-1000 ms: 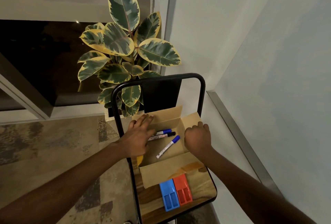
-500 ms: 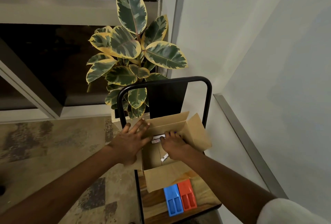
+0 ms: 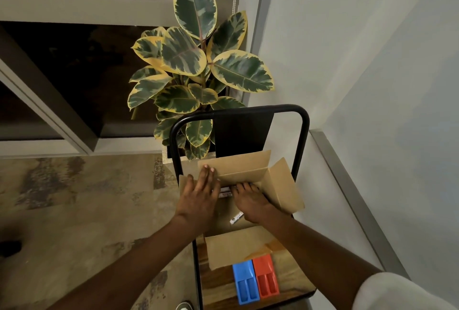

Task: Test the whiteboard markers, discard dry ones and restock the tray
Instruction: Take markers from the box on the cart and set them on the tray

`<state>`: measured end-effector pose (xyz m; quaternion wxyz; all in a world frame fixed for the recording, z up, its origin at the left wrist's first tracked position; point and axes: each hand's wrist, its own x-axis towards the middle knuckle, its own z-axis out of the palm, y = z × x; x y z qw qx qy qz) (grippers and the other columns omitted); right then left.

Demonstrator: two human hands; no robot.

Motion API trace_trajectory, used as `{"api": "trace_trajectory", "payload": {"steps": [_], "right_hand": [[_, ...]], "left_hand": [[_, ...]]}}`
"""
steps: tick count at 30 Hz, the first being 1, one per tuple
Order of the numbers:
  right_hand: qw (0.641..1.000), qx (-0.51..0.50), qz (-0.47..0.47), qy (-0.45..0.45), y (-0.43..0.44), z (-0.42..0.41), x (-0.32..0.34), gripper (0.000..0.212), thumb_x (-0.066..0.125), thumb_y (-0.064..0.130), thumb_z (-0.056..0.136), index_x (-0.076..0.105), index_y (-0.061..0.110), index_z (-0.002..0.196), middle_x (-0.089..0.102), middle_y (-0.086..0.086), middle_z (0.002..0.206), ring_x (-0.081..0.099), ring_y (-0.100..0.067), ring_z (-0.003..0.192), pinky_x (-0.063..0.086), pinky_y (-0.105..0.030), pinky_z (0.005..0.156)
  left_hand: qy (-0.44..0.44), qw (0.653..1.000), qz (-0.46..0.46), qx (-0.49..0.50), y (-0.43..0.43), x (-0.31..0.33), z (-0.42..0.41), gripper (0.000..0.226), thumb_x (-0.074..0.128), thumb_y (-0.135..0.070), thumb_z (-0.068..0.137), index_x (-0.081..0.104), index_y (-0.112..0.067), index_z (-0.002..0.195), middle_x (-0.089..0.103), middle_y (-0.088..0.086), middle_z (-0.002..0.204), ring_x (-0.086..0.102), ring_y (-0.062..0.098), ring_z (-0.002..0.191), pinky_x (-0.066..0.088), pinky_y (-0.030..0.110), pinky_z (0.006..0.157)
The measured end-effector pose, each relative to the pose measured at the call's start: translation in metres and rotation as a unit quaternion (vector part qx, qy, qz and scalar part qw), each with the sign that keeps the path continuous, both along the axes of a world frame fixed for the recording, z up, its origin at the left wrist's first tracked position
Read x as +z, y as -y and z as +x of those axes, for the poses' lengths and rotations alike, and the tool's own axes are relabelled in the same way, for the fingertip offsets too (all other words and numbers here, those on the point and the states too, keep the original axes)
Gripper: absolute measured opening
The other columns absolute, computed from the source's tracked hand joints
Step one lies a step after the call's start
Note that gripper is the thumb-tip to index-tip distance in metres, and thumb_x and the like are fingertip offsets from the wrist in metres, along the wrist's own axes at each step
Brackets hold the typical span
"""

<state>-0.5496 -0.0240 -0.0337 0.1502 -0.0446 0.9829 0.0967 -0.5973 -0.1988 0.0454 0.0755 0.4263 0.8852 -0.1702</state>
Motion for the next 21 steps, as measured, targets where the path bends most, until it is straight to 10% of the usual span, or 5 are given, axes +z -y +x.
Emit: {"api": "trace_trajectory", "payload": {"steps": [21], "right_hand": [[0.981, 0.157, 0.094, 0.062, 0.003, -0.007, -0.005, 0.026, 0.045, 0.020, 0.095, 0.059, 0.016, 0.117, 0.058, -0.008, 0.123, 0.044, -0.029, 0.119, 0.030, -0.043, 0.101]], "left_hand": [[0.027, 0.999, 0.036, 0.026, -0.006, -0.019, 0.006, 0.070, 0.047, -0.038, 0.093, 0.016, -0.009, 0.149, -0.007, 0.026, 0.156, -0.011, 0.044, 0.142, 0.015, 0.054, 0.111]]}}
